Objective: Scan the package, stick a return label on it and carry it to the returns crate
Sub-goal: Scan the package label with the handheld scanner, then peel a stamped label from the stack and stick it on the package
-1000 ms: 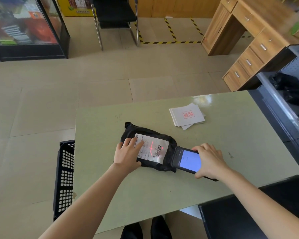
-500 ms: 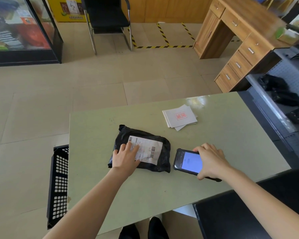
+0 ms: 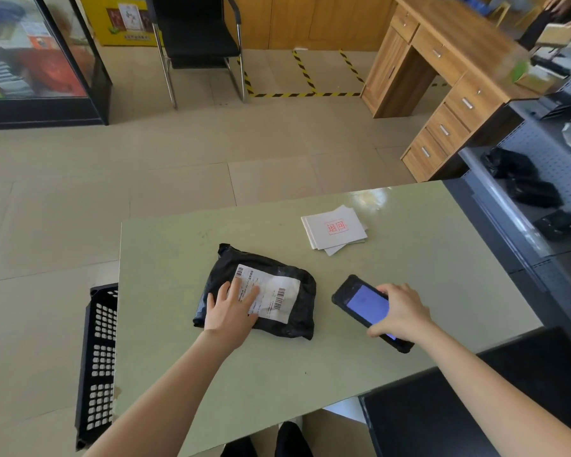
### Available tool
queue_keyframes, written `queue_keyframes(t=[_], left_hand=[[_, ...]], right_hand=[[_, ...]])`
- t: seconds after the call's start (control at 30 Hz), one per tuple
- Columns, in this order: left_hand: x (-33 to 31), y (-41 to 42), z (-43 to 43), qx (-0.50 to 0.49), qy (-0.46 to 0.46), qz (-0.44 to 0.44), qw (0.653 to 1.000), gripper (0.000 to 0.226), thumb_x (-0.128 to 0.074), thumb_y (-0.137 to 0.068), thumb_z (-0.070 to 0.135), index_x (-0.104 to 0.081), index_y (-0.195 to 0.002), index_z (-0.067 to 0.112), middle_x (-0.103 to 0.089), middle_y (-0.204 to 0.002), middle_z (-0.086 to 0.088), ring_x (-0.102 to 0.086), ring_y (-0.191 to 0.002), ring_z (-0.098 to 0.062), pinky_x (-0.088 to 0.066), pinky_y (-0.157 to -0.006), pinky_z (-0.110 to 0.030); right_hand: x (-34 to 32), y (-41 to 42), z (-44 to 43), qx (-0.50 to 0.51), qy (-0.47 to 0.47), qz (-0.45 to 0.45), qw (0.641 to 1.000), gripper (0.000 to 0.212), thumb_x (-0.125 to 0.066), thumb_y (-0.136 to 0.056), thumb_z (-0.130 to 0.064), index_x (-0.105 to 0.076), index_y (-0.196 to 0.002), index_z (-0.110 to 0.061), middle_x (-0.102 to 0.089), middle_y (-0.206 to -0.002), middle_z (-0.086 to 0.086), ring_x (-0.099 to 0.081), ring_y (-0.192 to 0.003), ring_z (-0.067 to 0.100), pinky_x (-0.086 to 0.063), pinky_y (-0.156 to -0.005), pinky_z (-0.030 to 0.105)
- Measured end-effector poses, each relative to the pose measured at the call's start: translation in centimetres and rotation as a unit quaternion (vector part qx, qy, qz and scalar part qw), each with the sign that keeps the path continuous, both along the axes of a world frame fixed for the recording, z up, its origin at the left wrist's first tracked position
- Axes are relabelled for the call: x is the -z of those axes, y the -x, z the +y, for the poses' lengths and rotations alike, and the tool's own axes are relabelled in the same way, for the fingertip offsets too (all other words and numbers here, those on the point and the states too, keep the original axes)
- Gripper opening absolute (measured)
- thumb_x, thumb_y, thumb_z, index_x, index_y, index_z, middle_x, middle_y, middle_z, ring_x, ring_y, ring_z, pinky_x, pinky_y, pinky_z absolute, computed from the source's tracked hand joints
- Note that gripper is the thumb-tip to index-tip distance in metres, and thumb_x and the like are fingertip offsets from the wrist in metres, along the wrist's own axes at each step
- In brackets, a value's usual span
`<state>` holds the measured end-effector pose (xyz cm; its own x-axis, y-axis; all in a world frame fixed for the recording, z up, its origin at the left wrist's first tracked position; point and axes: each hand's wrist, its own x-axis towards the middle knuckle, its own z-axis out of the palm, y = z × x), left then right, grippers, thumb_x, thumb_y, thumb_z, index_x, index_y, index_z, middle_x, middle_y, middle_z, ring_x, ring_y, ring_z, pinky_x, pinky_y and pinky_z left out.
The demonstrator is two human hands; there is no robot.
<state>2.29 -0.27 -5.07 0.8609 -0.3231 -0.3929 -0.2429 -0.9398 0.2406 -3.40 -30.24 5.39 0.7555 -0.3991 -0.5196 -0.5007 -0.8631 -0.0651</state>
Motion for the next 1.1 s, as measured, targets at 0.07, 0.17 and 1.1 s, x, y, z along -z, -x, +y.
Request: queue_keyframes(t=[0.07, 0.17, 1.1], left_hand=[[-0.2, -0.3, 0.3, 0.001, 0.014, 0.014, 1.000, 0.056, -0.039, -0.098, 0.048, -0.023, -0.151, 0.036, -0.005, -0.163, -0.005, -0.003, -0.150, -0.029, -0.007, -0.120, -0.056], [-0.5, -0.9, 1.0, 0.013, 0.039, 0.028, 0.999, 0.053, -0.039, -0.098, 0.050, -0.030, -0.149, 0.036, -0.006, -0.163, -0.001, 0.002, -0.151, -0.027, 0.000, -0.120, -0.056], [-0.1, -2.0, 0.2, 0.092, 0.047, 0.018, 0.994, 0.049, -0.061, -0.091, 0.032, -0.043, -0.135, 0.025, -0.002, -0.165, 0.008, 0.008, -0.151, -0.017, -0.001, -0.122, -0.051]], right_hand=[[1.2, -0.4, -0.9, 0.073, -0.028, -0.011, 0.997, 0.091, -0.083, -0.041, -0.040, -0.048, -0.123, -0.024, -0.046, -0.123, 0.003, -0.046, -0.116, 0.024, -0.047, -0.090, 0.040], [4.1, -1.1, -2.5, 0.162, -0.060, -0.034, 0.984, 0.089, -0.078, -0.022, -0.048, -0.056, -0.103, -0.017, -0.053, -0.111, 0.007, -0.056, -0.101, 0.027, -0.054, -0.081, 0.044], [9.2, -7.3, -1.1, 0.056, 0.020, -0.187, 0.981, 0.062, -0.071, -0.075, -0.045, -0.053, -0.125, -0.013, -0.046, -0.131, 0.012, -0.046, -0.118, 0.031, -0.041, -0.092, 0.040]])
